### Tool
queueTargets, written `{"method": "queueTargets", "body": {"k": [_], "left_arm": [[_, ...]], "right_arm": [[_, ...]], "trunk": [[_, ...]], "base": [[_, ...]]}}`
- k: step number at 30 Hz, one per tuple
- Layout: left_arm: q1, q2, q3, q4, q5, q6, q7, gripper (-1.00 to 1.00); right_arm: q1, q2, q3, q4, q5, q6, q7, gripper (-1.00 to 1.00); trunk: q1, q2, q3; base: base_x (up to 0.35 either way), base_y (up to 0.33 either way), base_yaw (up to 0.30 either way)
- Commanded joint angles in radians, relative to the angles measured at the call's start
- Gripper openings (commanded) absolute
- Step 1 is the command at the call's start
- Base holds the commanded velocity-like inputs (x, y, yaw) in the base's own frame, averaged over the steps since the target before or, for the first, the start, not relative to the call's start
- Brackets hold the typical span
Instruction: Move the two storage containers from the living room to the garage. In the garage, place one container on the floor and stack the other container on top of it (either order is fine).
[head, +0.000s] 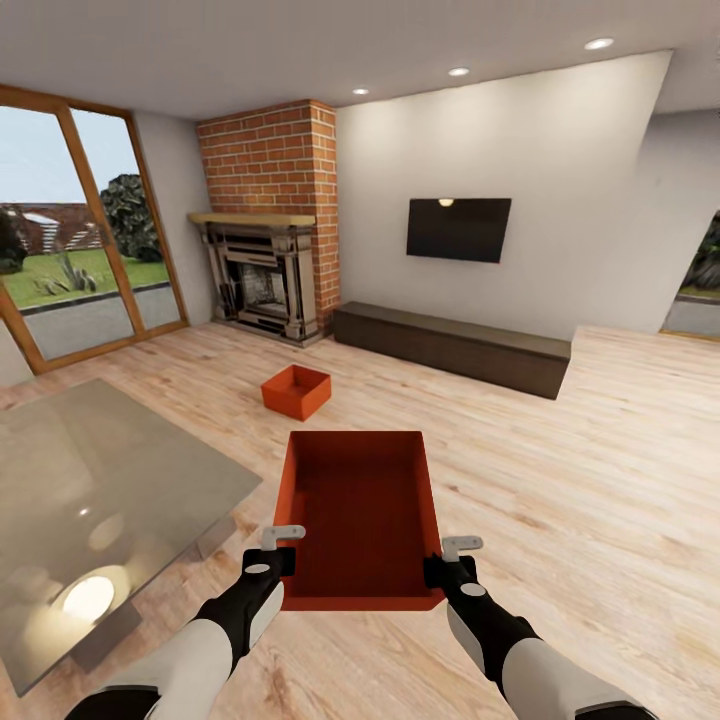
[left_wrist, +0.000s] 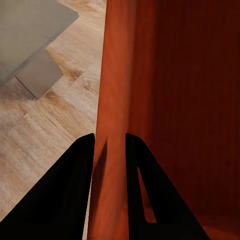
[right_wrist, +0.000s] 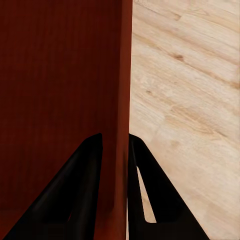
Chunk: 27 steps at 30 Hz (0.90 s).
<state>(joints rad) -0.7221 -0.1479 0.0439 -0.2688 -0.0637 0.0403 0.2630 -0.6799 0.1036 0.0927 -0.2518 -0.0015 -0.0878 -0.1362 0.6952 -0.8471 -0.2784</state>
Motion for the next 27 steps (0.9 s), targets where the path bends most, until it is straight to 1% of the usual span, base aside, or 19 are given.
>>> {"method": "queueTargets", "body": {"k": [1, 11, 18, 27], "left_arm": [[0.0, 0.001, 0.026, -0.001, -0.016, 0.006, 0.019, -1.0], [0.0, 0.001, 0.027, -0.001, -0.016, 0.005, 0.019, -1.0], [0.0, 0.001, 0.026, -0.001, -0.001, 0.006, 0.019, -1.0], [0.0, 0.001, 0.026, -0.001, 0.002, 0.006, 0.019, -1.0]], "right_arm": [[-0.001, -0.001, -0.013, -0.001, 0.005, -0.003, -0.008, -1.0], [-0.001, -0.001, -0.013, -0.001, 0.005, -0.003, -0.008, -1.0], [-0.001, -0.001, -0.013, -0.001, 0.005, -0.003, -0.008, -1.0], [-0.001, -0.001, -0.012, -0.001, 0.005, -0.003, -0.008, -1.0]], "trunk": [[0.0, -0.001, 0.0], [0.0, -0.001, 0.016], [0.0, -0.001, 0.026], [0.0, -0.001, 0.04]], "base": [[0.0, 0.0, 0.0], [0.0, 0.0, 0.0], [0.0, 0.0, 0.0], [0.0, 0.0, 0.0]]}}
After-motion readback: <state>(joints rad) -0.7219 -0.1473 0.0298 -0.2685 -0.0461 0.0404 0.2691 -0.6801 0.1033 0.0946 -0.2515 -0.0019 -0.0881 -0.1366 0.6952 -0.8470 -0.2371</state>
